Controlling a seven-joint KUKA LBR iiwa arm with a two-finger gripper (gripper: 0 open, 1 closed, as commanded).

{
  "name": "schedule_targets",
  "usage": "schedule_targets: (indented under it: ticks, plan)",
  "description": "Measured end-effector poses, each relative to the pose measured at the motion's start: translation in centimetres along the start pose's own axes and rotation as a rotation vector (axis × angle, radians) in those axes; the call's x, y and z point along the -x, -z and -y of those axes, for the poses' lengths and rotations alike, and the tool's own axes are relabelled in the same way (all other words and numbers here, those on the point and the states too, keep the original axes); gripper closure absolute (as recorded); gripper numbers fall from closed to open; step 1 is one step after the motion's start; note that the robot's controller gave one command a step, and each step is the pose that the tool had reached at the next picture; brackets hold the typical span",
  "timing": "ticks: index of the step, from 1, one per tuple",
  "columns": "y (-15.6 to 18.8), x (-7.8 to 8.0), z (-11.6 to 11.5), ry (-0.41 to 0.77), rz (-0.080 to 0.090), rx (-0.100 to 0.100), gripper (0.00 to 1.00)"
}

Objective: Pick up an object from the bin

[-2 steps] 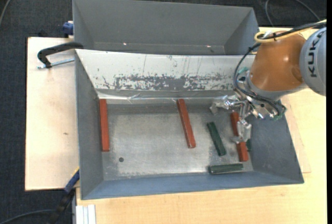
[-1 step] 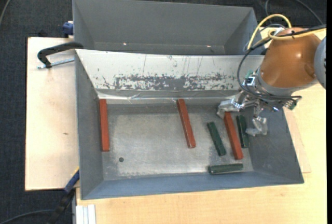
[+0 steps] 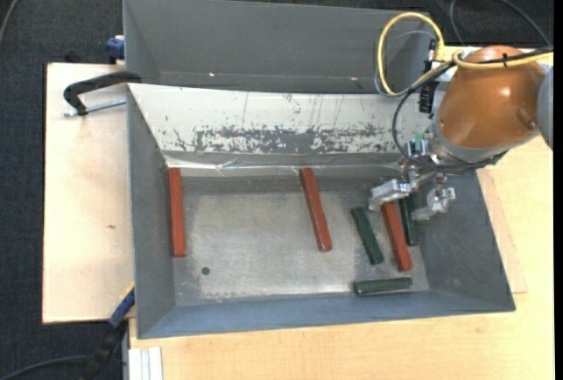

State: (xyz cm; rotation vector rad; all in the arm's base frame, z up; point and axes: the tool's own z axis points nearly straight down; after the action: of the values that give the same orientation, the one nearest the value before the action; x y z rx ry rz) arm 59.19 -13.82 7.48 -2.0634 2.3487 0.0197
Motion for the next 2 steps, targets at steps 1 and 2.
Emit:
schedule_targets:
  ticks: [1, 2]
  plan:
    - [-0.13, -0.23, 0.08, -0.001, -0.001, -0.006, 1.0]
    - [0.02, -0.15, 0.15, -0.002, 0.0, -0.007, 0.0]
